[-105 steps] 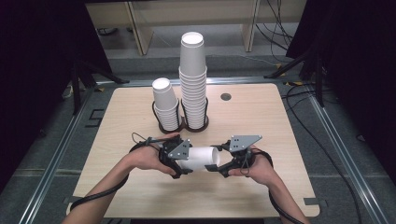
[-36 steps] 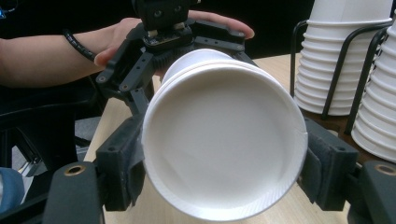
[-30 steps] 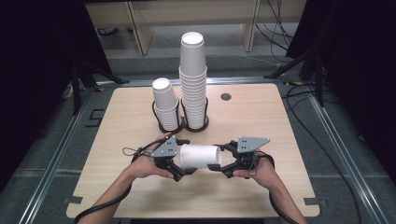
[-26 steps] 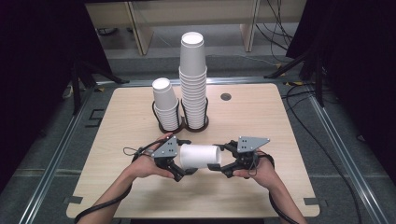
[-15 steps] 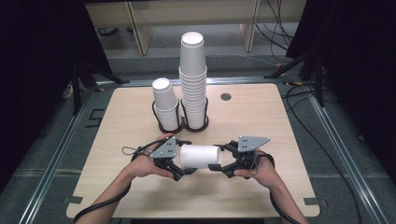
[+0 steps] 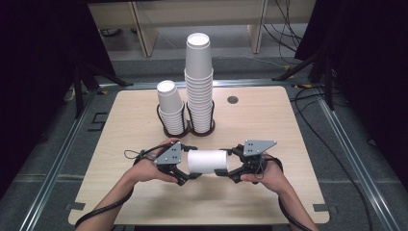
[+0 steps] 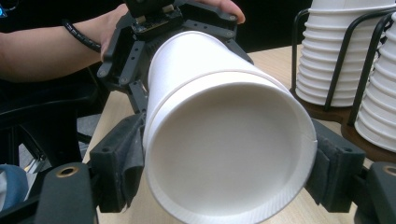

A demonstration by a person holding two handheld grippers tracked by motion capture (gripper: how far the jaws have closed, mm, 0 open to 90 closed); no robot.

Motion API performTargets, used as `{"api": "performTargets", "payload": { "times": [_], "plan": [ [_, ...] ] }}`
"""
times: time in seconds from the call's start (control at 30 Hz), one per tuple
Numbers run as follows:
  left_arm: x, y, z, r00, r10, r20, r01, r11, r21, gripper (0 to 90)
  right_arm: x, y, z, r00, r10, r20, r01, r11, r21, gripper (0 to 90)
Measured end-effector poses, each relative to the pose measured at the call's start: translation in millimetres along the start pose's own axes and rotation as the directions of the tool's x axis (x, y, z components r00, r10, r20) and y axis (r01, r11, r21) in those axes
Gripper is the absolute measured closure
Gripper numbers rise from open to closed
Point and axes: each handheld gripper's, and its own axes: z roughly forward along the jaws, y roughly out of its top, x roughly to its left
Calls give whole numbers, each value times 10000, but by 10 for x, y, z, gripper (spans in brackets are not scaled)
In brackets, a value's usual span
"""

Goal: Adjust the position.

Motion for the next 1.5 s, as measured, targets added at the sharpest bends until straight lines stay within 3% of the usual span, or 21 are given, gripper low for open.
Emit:
{"api": "performTargets", "payload": {
  "times": [0.4,0.63,0.67,0.73,0.87,1.1,1.3,1.43,1.47,1.5],
  "plan": [
    [4,18,-7,9995,309,-25,-309,9994,177,183,-8,-8,6,10000,74,3,-74,10000,30,236],
    [18,36,-16,9992,371,131,-377,9980,499,194,9,-12,20,9997,194,167,-199,9993,310,229],
    [20,41,-20,9990,411,147,-419,9976,550,195,-11,-9,22,9998,-104,159,98,9993,370,228],
    [24,50,-25,9988,456,150,-464,9971,599,198,-2,-10,26,9999,20,157,-27,9991,432,224],
    [35,85,-53,9973,719,148,-731,9921,1020,201,5,-7,38,9996,40,271,-56,9983,585,215],
    [40,126,-63,9965,802,220,-827,9833,1622,205,11,-7,49,9992,161,375,-194,9957,900,202],
    [38,152,-48,9962,815,296,-857,9773,1938,209,15,-2,46,9979,-120,641,45,9932,1164,179],
    [54,186,-56,9950,926,386,-988,9709,2180,213,13,-3,46,9984,12,574,-82,9926,1212,163],
    [55,192,-55,9947,954,372,-1013,9697,2225,214,7,-2,49,9971,-224,723,136,9927,1200,159],
    [49,189,-46,9954,901,326,-951,9719,2152,214,9,-1,47,9972,-210,720,119,9921,1245,159]
  ]
}}
